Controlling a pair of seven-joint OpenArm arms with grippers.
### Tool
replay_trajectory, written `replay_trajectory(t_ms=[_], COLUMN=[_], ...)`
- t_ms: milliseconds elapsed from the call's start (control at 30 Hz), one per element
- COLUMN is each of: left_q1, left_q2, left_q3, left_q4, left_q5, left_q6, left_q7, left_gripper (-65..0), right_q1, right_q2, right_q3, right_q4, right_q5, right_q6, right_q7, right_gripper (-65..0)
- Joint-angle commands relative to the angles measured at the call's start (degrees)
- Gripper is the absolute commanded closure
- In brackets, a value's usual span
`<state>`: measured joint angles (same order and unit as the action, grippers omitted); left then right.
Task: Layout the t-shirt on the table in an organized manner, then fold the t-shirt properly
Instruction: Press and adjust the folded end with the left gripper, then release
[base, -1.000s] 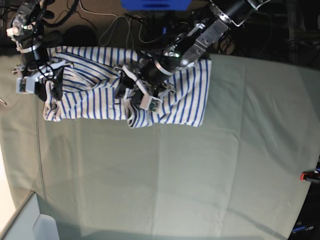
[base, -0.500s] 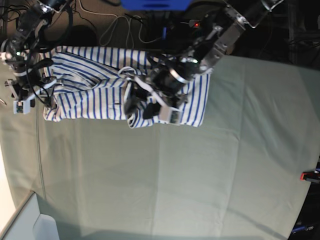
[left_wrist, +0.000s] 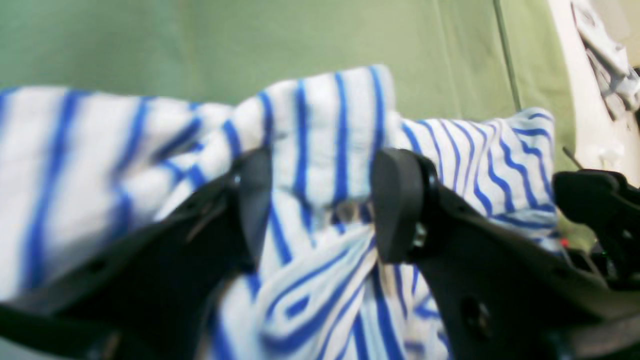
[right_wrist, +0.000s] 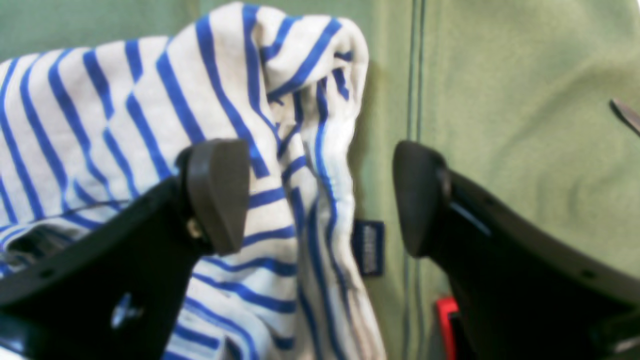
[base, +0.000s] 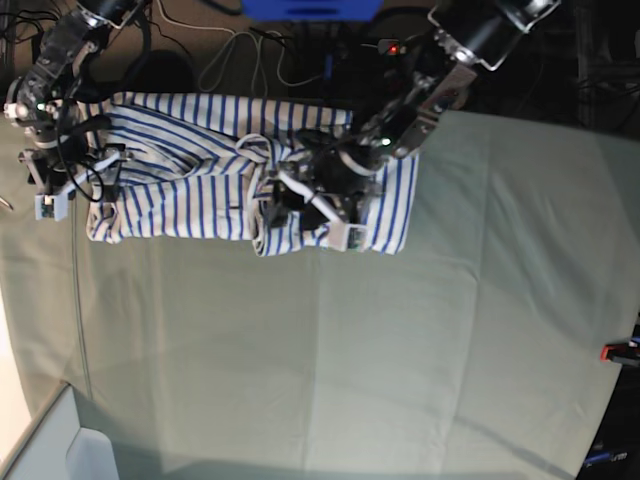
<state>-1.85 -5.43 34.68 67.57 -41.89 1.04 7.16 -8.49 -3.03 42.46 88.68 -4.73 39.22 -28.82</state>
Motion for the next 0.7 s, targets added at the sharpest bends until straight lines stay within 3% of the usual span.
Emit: replay_trajectory(t_ms=[0,200,433,667], left_q1=[-1.36,-3.03,-2.24,-1.63], left_q2=[0.82,1.52,-0.15,-2.96], left_q3=[1.50,10.20,10.82,10.38], left_q4=[-0.45,-3.53,-3.18,4.47], left_q5=[-0.27,-0.35,-0.79,-0.88], left_q6=[-0.82,-0.82,-0.82,-0.73], left_q7=[-0.61,-0.61,-0.61,-0.61], left_gripper=[-32.0,-32.0,-32.0,-32.0], right_q1=[-0.34,-0.78,-0.26,2.38], right_q2=[0.70,0.70,0.61,1.14], right_q3=[-0.04,-0.22,-2.41,-3.73], right_q4=[1.21,0.59,0.59,-5.74], right_q5=[0.73,0.73,0.82,0.47], right_q6=[0.78,0.78,0.78,0.78], right_q7=[1.17,1.35,1.17,1.43], right_gripper=[-45.1,-45.1,-45.4,-45.2])
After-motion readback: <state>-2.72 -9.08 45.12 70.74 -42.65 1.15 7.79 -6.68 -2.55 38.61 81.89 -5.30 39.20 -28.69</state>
